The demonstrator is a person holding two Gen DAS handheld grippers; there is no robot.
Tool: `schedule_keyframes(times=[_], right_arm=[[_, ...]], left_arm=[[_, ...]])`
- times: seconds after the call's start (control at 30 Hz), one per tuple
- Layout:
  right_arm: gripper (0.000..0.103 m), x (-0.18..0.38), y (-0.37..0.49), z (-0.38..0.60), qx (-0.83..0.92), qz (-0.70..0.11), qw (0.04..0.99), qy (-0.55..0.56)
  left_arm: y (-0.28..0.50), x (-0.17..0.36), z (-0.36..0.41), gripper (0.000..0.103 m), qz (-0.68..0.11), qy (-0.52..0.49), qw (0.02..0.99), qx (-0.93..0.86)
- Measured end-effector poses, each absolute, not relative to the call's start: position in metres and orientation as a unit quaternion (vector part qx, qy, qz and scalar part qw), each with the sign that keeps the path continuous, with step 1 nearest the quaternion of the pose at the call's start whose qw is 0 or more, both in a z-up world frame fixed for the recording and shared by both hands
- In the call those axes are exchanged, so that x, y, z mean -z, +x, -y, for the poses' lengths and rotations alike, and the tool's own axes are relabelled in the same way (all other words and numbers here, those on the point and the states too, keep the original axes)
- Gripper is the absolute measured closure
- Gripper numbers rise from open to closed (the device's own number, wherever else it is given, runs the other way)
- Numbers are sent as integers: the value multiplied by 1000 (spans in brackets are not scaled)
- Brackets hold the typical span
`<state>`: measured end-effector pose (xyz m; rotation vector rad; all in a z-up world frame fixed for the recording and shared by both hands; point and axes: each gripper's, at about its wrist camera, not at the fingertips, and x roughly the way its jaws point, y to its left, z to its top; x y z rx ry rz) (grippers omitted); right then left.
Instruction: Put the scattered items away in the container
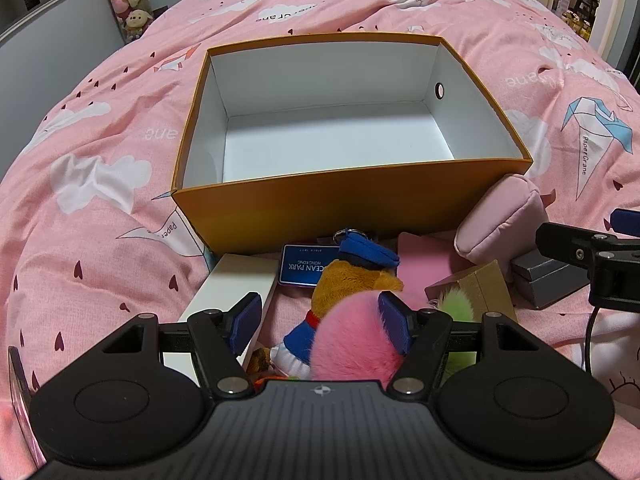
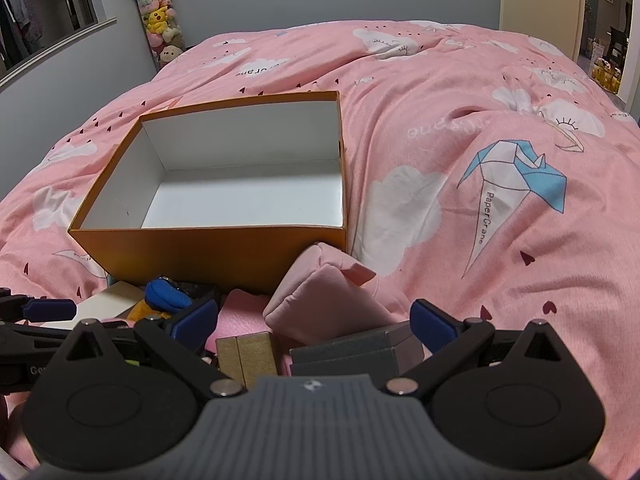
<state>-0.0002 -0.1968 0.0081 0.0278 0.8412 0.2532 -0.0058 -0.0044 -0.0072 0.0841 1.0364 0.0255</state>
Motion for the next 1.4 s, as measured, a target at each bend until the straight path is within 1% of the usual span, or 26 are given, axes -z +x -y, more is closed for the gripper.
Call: schedule_keyframes(times=[0.37,0.63,0.7,0.73,0.77,0.8,0.83,0.9,0.97,1.07,1.2,1.33,1.4], right_arm=[[0,-8,-2,197,-125,-407,905,12],[1,-21,6,211,-133,-407,904,11],[4,-23,11,217,-138,-415,899,15],[10,-23,13,220,-144,-422,895,18],[18,-23,15,221,-151,-431,889,20],[22,-22,17,221,-161,-441,883,23],[29,-21,18,221,-170,-450,876,26],[34,-18,19,217,-195,-466,862,30],[42,-15,16,209,-214,-471,855,24],[45,-12,12,193,-244,-474,846,6],[45,-5,15,180,-256,-494,831,-11],[45,3,21,178,-259,-510,820,-17],[45,6,25,178,-262,-516,815,-16]], left_arm=[[-6,6,3,27,-494,37,868,-11],[-4,-3,-11,27,-488,20,873,1],[-3,-6,-18,27,-486,7,874,4],[-3,-8,-22,27,-485,2,874,7],[-4,-10,-24,27,-485,-2,874,14],[-4,-11,-25,27,-487,-2,873,24],[-5,-12,-25,27,-488,-1,872,37],[-8,-14,-25,27,-494,0,867,60],[-10,-13,-25,27,-500,1,863,71],[-13,-10,-25,27,-514,-16,852,101],[-11,0,-18,27,-530,-38,838,122],[-9,9,-9,22,-537,-45,832,134],[-6,14,-6,22,-543,-40,828,134]])
